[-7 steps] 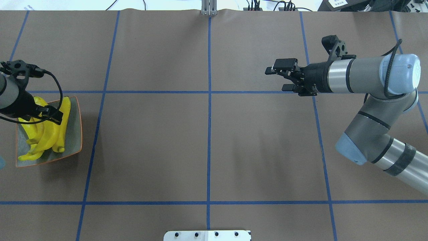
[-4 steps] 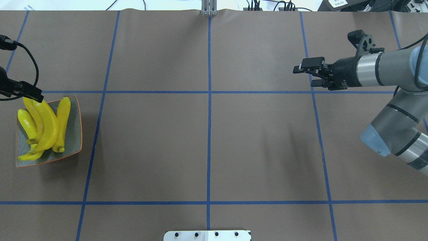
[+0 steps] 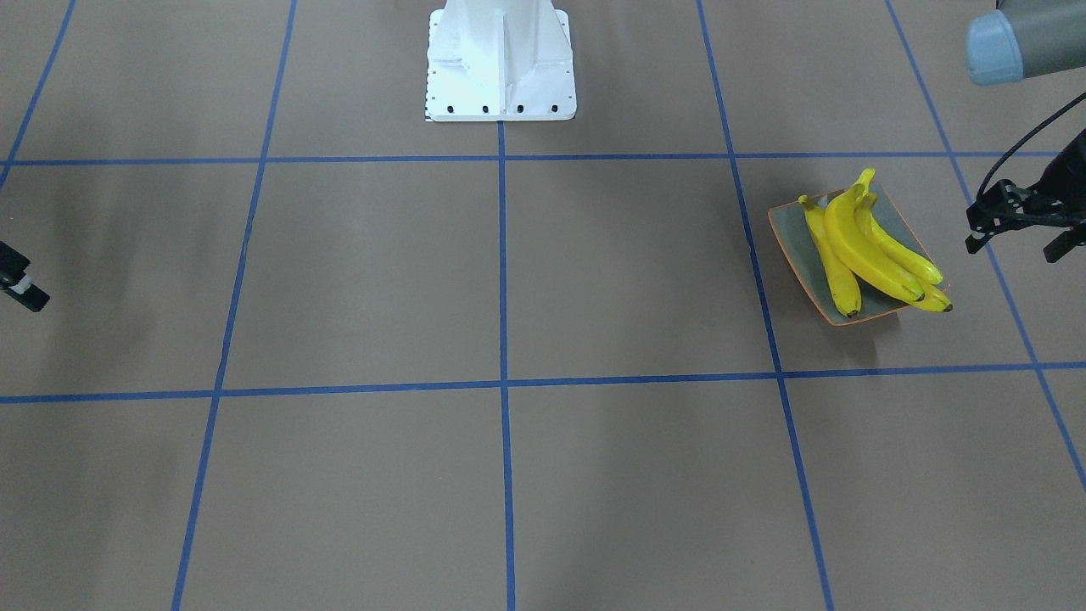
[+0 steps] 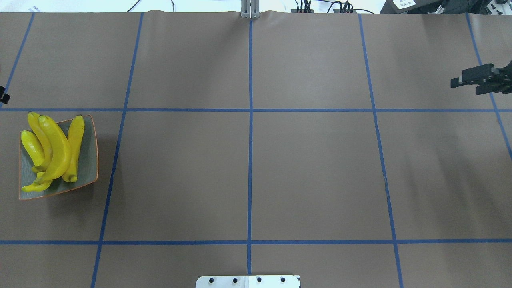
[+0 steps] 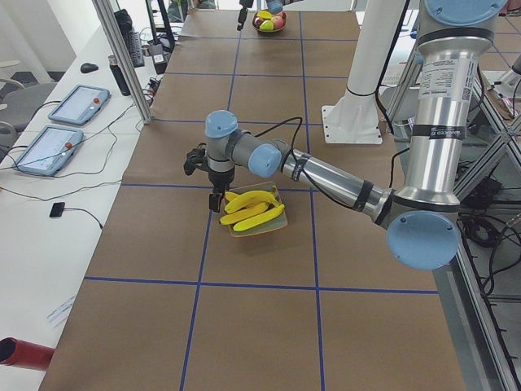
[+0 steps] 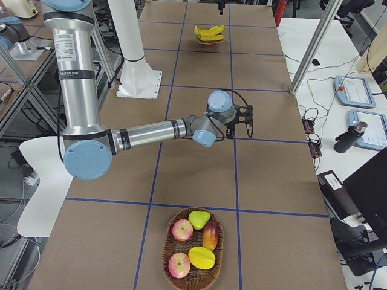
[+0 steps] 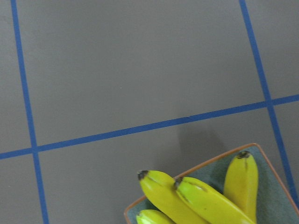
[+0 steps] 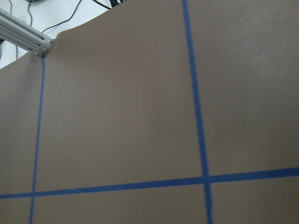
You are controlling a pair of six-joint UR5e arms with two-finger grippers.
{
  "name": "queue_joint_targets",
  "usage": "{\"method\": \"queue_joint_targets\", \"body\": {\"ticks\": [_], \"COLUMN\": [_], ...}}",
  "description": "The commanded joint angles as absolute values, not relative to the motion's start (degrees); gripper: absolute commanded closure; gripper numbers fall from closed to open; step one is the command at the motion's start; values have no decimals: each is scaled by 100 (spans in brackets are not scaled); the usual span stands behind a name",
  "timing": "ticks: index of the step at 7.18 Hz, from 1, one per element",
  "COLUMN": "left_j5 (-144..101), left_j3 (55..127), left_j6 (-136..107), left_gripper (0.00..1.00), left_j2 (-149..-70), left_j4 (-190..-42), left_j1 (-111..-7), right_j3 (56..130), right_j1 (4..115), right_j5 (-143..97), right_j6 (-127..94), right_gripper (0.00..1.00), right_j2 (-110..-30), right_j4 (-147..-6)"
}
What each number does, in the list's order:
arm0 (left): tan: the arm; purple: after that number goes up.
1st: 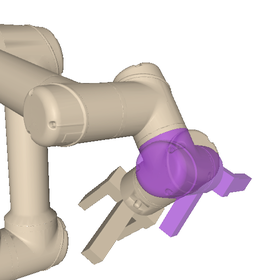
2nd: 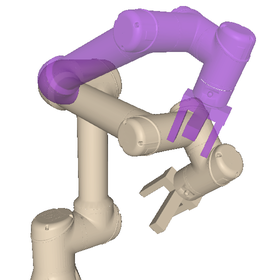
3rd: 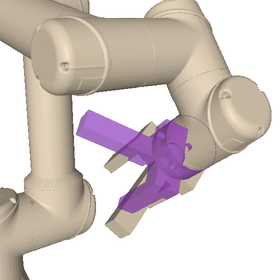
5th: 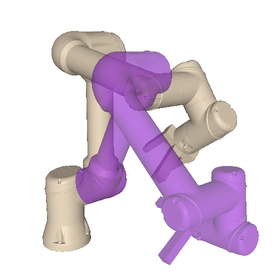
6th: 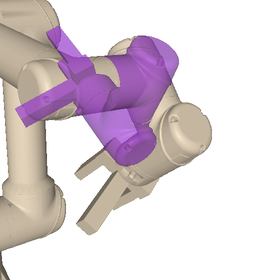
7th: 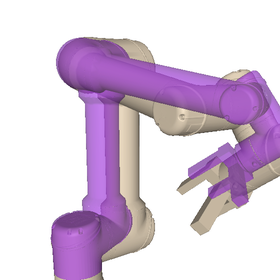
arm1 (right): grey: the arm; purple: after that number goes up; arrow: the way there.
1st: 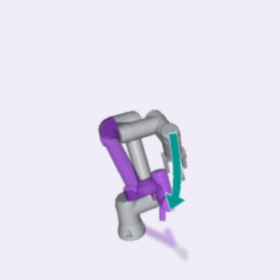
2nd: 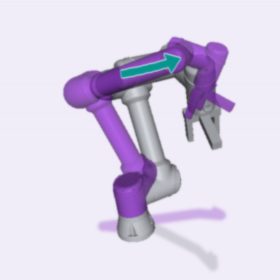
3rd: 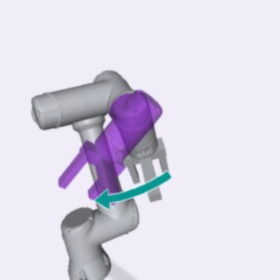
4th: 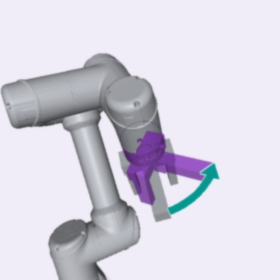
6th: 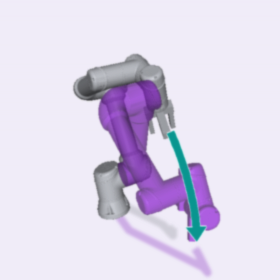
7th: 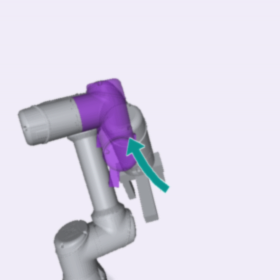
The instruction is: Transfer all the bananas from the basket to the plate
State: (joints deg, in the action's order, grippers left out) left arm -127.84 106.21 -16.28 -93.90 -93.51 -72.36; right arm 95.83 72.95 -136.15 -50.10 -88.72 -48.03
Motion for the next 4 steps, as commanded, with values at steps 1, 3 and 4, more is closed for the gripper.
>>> {"method": "queue_joint_targets", "body": {"ticks": [1, 3, 4], "left_j5": [-12981, -13008, -13408], "left_j3": [10137, 9758, 9417], "left_j6": [-1023, -1028, -976], "left_gripper": [1, 1, 1], "left_j2": [-9517, -9693, -9834], "left_j4": [-9360, -9300, -9316], "left_j1": [-7505, -7732, -7934], "right_j3": [9572, 9606, 9589], "right_j1": [8021, 8506, 8638], "right_j5": [-13808, -13677, -13667], "right_j6": [-3148, -1108, -533], "right_gripper": [0, 0, 0], "right_j2": [-9026, -8651, -8379], "right_j4": [-6136, -8287, -9106]}}
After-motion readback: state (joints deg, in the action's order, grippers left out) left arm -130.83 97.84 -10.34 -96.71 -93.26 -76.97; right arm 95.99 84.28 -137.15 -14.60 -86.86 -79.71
